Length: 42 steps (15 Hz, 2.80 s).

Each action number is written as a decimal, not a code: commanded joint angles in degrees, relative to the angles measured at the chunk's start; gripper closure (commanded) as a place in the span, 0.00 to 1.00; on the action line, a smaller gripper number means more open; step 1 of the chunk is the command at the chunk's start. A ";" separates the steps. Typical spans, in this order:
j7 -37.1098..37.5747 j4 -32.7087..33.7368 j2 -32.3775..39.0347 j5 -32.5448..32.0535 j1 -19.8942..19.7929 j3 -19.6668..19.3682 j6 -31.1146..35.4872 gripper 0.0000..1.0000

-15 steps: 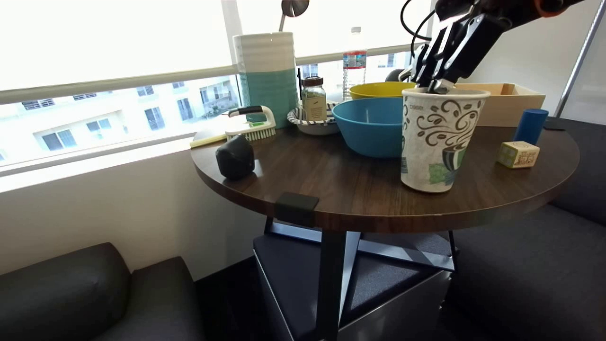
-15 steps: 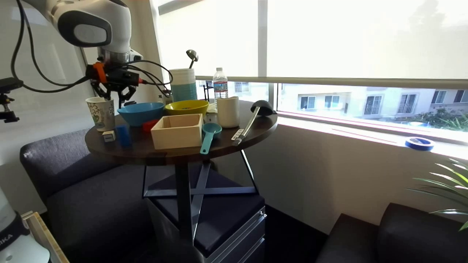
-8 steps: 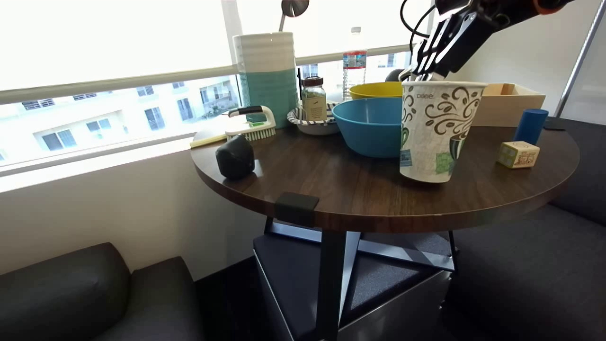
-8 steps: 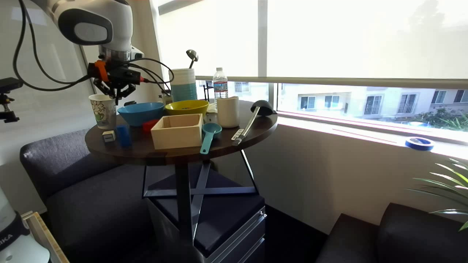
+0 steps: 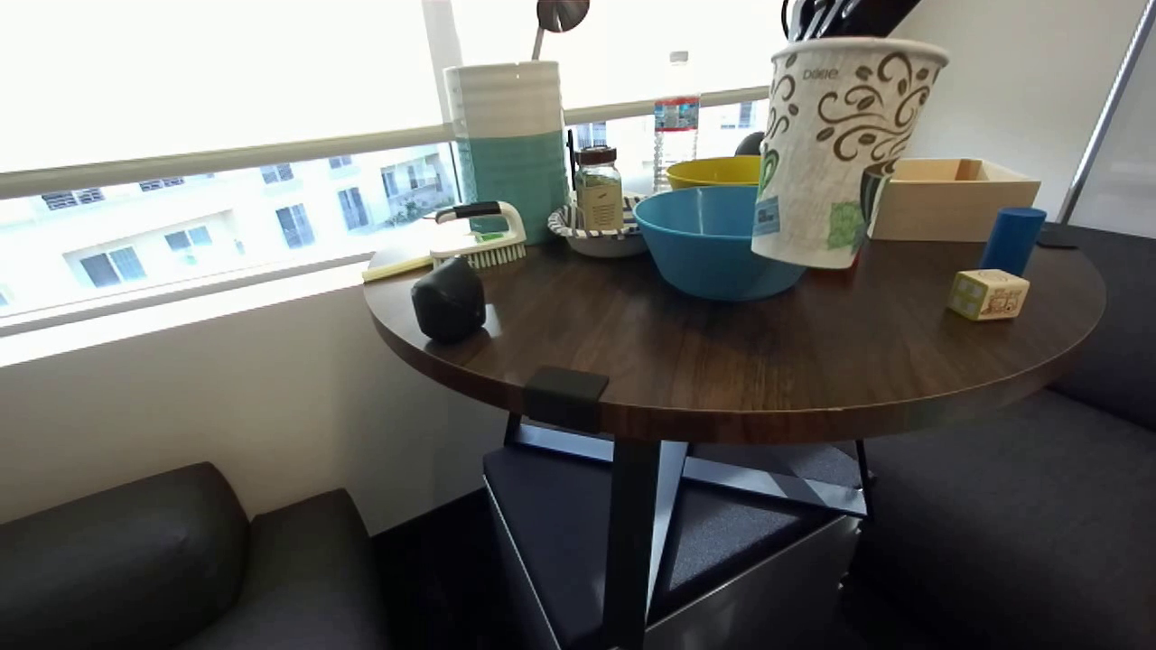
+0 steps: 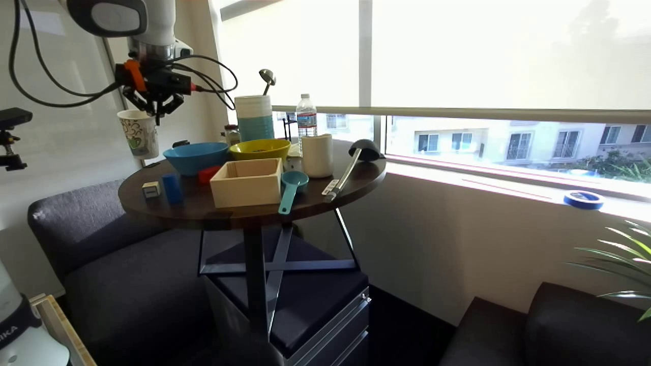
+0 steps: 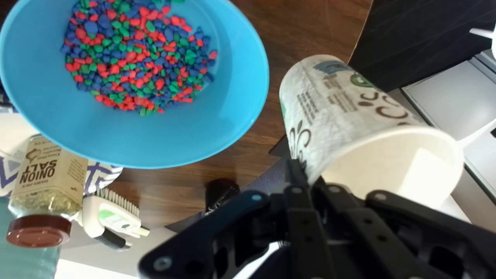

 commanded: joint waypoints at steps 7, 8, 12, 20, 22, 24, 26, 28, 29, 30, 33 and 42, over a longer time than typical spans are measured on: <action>-3.82 5.24 -1.30 -2.81 -0.58 -0.08 3.40 0.99; -5.66 4.91 -1.12 -3.53 -0.70 -0.57 4.50 0.99; -14.75 2.33 -1.77 -3.57 0.15 -3.01 10.65 0.99; -18.35 1.74 -1.42 -2.94 -0.20 -4.17 13.40 0.97; -18.35 1.65 -1.46 -2.93 -0.16 -4.17 13.45 0.99; -23.65 0.92 -2.36 -0.64 1.89 -6.25 13.36 0.99; -29.97 0.15 -3.08 1.96 3.68 -8.00 13.76 0.99; -37.29 -0.35 -3.44 6.15 5.29 -9.83 14.34 0.99; -40.64 -0.48 -3.15 8.00 5.50 -10.17 14.52 0.99; -44.63 -0.75 -2.95 10.44 5.86 -10.64 14.75 0.99; -54.46 -1.34 -2.29 17.43 5.18 -10.63 14.34 0.99; -71.48 -2.37 -0.65 32.37 -1.86 -5.42 12.98 0.97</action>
